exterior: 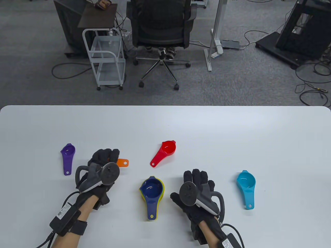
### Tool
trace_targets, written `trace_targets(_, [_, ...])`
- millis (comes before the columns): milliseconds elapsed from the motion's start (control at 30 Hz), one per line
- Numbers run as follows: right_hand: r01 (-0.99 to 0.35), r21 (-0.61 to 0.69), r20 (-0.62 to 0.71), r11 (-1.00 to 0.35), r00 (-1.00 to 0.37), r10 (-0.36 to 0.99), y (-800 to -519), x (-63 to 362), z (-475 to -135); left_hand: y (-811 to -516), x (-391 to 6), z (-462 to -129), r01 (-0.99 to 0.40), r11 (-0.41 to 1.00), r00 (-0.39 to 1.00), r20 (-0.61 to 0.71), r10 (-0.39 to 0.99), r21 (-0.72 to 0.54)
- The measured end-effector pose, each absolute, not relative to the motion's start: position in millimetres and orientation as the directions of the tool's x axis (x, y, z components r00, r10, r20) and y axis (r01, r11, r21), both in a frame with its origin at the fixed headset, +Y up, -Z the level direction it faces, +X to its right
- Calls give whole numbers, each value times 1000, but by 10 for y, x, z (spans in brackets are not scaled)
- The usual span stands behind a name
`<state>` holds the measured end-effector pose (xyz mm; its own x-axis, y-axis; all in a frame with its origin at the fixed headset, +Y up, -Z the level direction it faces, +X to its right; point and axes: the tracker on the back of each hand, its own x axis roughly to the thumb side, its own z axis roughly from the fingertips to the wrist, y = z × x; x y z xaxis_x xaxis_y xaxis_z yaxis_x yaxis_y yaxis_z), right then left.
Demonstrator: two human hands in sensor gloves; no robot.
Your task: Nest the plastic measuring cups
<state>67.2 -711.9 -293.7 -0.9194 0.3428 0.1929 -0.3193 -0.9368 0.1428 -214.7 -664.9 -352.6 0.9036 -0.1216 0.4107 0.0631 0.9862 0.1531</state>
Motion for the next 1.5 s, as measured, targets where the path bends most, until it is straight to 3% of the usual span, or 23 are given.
trace_targets(100, [-566,116,253,-816,-778,575,-7011,656,-2863,-6550,-1773,-3211,161,958,824,502,-262,237])
trace_targets(200, [-773,189,242,-606,-561,792,-6980,657,-2820,-6545,-1438,-2955,205,929,754,555,-351,308])
trace_targets(333, [-848,336,147,-409,-382,912,-7093,660,-2854,-6649,-1145,-2864,216,934,724,596,-349,285])
trace_targets(500, [-891,371,38,-262,-267,963,-7188,755,-2918,-6692,-975,-2882,234,935,698,623,-353,267])
trace_targets(567, [-920,297,14,-256,-264,964,-7185,815,-2922,-6629,-982,-2957,268,957,699,660,-275,114])
trace_targets(600, [-933,238,10,-271,-277,961,-7177,860,-2925,-6573,-1016,-3012,246,967,726,673,-142,-62])
trace_targets(633, [-938,213,7,-274,-279,960,-7172,888,-2922,-6532,-1044,-3052,198,967,741,670,-43,-158])
trace_targets(667, [-950,162,-3,-266,-270,963,-7171,929,-2911,-6480,-1102,-3120,72,963,753,647,119,-261])
trace_targets(700, [-959,125,-15,-254,-258,966,-7176,950,-2907,-6459,-1137,-3163,-16,958,751,628,201,-288])
trace_targets(800, [-969,158,-39,-187,-196,980,-7246,953,-2920,-6476,-1237,-3359,-367,870,783,395,480,-329])
trace_targets(867, [-970,210,-58,-122,-137,989,-7289,889,-2922,-6533,-1232,-3448,-417,784,767,284,575,-460])
trace_targets(1000, [-931,313,-3,-187,-198,980,-7268,717,-2884,-6591,-1169,-3545,-382,830,846,208,491,-407])
trace_targets(1100, [-903,346,30,-253,-259,965,-7254,653,-2878,-6570,-1157,-3550,-405,807,838,179,515,-430])
trace_targets(1367, [-843,407,134,-352,-326,936,-7135,555,-2841,-6419,-1156,-3533,-387,824,836,220,503,-413])
trace_targets(1433, [-874,341,85,-346,-337,937,-7076,664,-2845,-6411,-1174,-3528,-371,837,834,251,491,-403])
trace_targets(1500, [-891,168,84,-421,-413,907,-7057,867,-2880,-6483,-1144,-3481,-286,866,846,315,429,-411])
